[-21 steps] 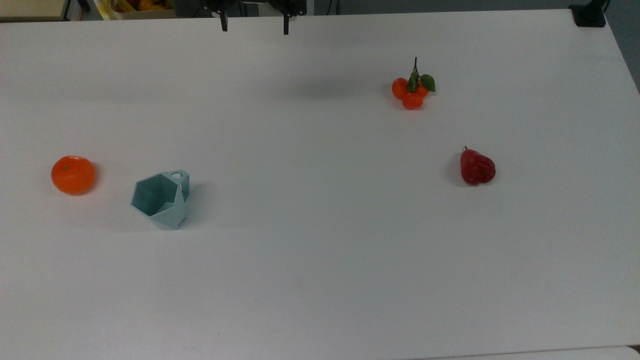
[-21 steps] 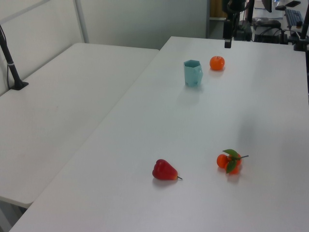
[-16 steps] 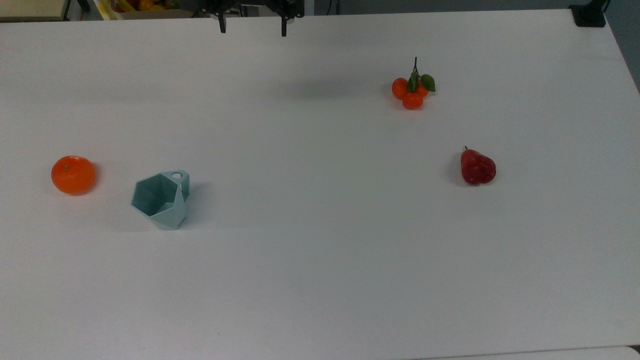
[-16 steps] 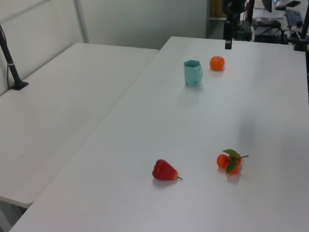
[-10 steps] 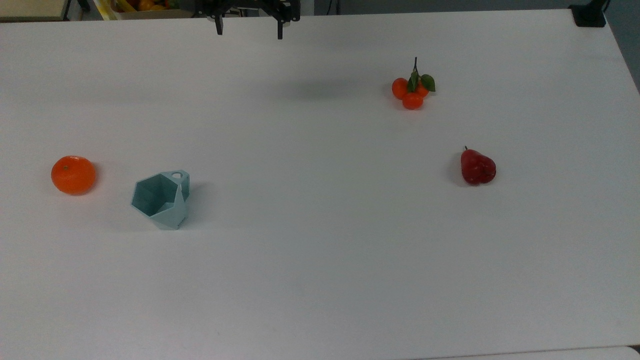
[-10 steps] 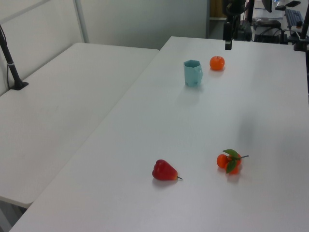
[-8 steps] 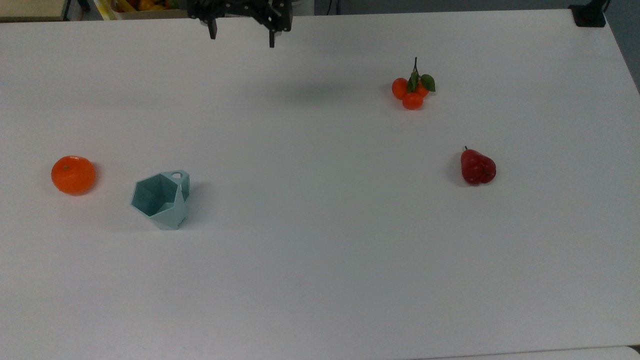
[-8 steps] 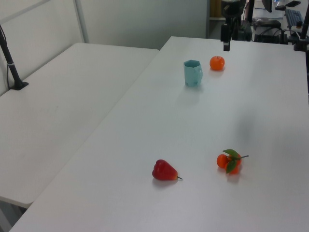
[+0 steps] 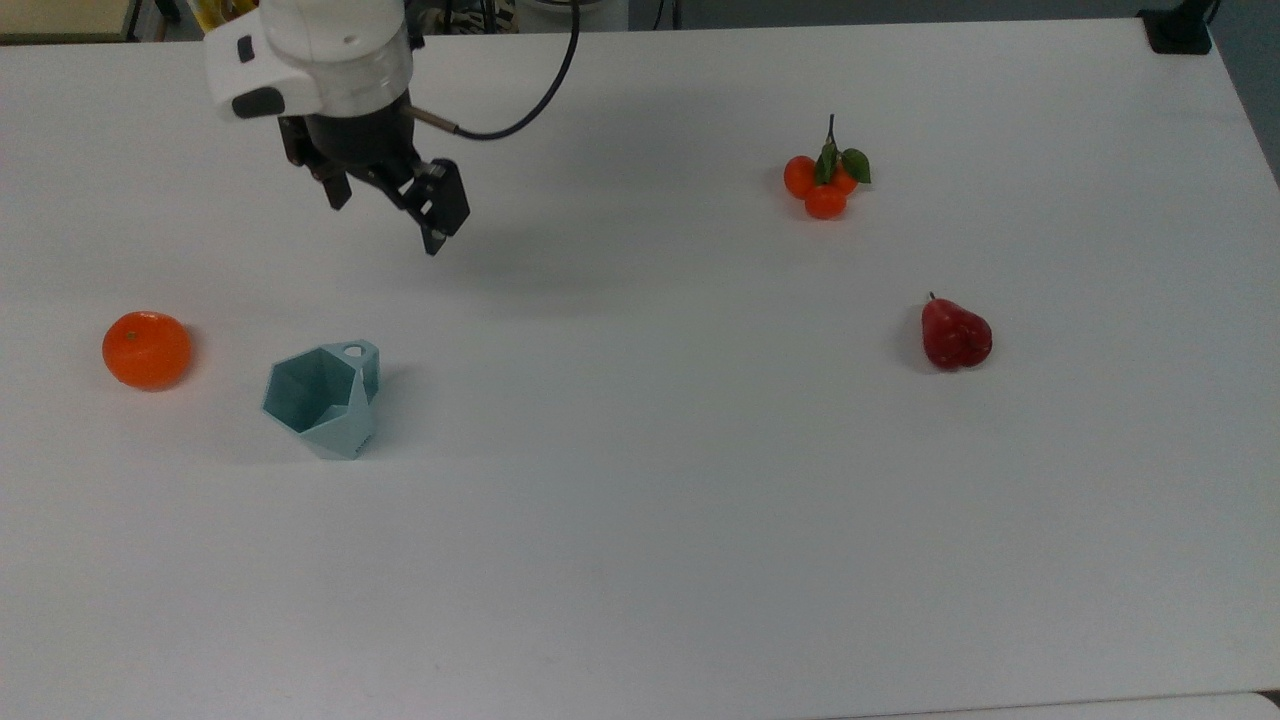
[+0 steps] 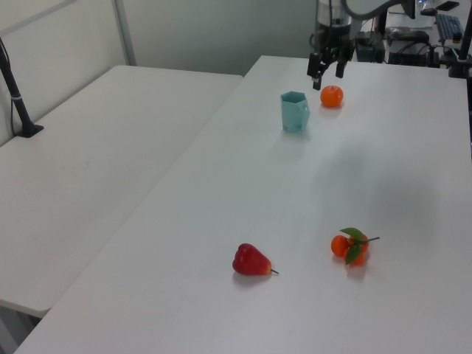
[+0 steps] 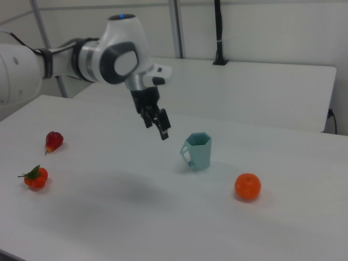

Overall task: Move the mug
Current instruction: 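Lower the gripper onto the rim of the teal hexagonal mug, then close the gripper on the mug rim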

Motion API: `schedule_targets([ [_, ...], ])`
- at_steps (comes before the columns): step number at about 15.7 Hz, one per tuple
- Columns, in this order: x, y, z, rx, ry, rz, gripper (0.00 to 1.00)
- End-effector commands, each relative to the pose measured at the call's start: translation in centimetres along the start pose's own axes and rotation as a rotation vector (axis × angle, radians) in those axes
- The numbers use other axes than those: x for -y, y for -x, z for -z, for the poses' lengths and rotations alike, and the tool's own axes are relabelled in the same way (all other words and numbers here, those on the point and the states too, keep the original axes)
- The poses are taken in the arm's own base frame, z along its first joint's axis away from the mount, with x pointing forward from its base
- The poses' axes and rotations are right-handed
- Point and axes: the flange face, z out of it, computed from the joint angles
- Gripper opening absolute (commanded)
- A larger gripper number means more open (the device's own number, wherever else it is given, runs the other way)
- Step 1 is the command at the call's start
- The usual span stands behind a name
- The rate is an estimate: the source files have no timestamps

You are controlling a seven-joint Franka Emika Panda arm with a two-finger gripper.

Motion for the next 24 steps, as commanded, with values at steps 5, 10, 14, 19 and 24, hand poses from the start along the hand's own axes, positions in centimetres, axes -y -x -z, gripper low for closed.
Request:
schedule_targets([
  [5,0.0,-4.3,-11.0,-0.125,-0.021,-0.166,1.0],
  [10,0.4,-4.7,-13.2,-0.144,-0.038,-0.165,0.71],
  [14,-0.5,-5.0,-13.2,-0.151,-0.039,-0.178,0.4],
  [19,-0.6,-4.4,-13.4,-0.139,-0.015,-0.152,0.13],
  [24,1.6,-2.3,-11.7,-0.125,0.016,-0.087,0.09],
])
